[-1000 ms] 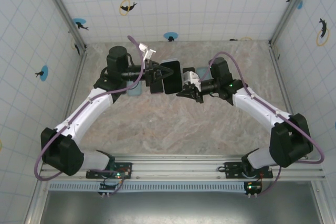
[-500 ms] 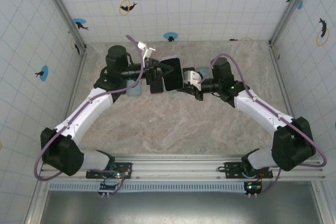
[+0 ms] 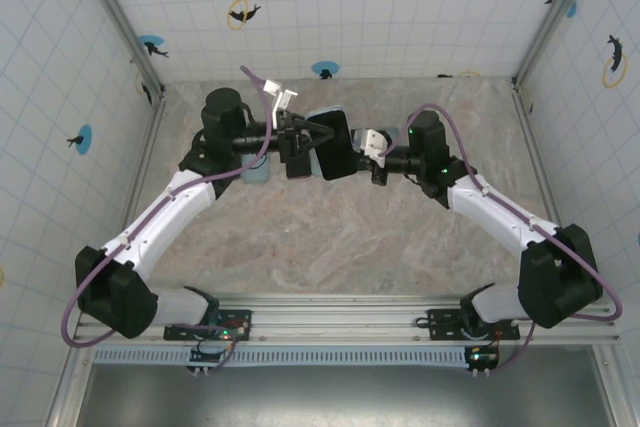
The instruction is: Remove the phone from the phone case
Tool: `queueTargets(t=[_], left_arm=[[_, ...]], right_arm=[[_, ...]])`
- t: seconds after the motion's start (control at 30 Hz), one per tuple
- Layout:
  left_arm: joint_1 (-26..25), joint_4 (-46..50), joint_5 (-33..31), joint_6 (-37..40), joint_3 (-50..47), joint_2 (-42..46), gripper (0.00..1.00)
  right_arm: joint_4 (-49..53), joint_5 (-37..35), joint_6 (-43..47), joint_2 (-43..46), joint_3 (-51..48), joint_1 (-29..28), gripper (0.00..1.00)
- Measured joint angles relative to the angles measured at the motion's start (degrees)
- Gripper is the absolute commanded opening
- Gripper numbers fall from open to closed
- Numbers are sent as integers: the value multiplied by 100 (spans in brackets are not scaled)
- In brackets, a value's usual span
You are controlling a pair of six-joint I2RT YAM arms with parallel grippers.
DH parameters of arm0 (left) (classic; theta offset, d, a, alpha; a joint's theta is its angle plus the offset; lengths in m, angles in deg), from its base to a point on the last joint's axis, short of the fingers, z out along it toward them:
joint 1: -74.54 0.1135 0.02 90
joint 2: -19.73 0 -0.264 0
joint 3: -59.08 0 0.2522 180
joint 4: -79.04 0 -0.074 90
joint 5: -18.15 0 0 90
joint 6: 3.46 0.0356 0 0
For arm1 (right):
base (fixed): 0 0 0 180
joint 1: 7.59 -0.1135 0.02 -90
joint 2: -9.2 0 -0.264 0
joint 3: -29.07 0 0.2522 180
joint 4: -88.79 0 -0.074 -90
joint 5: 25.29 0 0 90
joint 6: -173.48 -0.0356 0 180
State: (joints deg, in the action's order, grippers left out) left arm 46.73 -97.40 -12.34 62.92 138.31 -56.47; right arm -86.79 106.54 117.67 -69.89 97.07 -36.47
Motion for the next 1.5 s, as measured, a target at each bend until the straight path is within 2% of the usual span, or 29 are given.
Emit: queueTargets(t=[0.17, 0.37, 0.47, 0.6, 0.87, 1.0, 1.27, 1.5], left_arm=[[-70, 295, 199, -286, -105, 17, 0], [-24, 579, 271, -780, -332, -63, 0], [98, 208, 122, -1263, -474, -39, 0], [273, -509, -278, -2138, -870, -35, 0], [284, -1867, -997, -3683, -1447, -35, 0], [284, -2385, -1222, -4129, -1451, -35, 0], [284, -2796, -1373, -4459, -1526, -35, 0], [286, -2933, -1370, -4570, -1530, -46, 0]], right_arm=[[-793, 109, -629, 118, -94, 155, 4], [-1766, 321, -1541, 695, -308, 229, 11], [-1814, 236, -2149, 752, -407, 341, 20], [-2118, -24, -3521, 839, -782, 658, 32], [-2920, -402, -6642, 1001, -1784, 846, 35], [-3340, -407, -7667, 1001, -2100, 750, 34], [-3939, -295, -8428, 1001, -2116, 529, 34], [-4194, -254, -8640, 929, -2116, 372, 33]])
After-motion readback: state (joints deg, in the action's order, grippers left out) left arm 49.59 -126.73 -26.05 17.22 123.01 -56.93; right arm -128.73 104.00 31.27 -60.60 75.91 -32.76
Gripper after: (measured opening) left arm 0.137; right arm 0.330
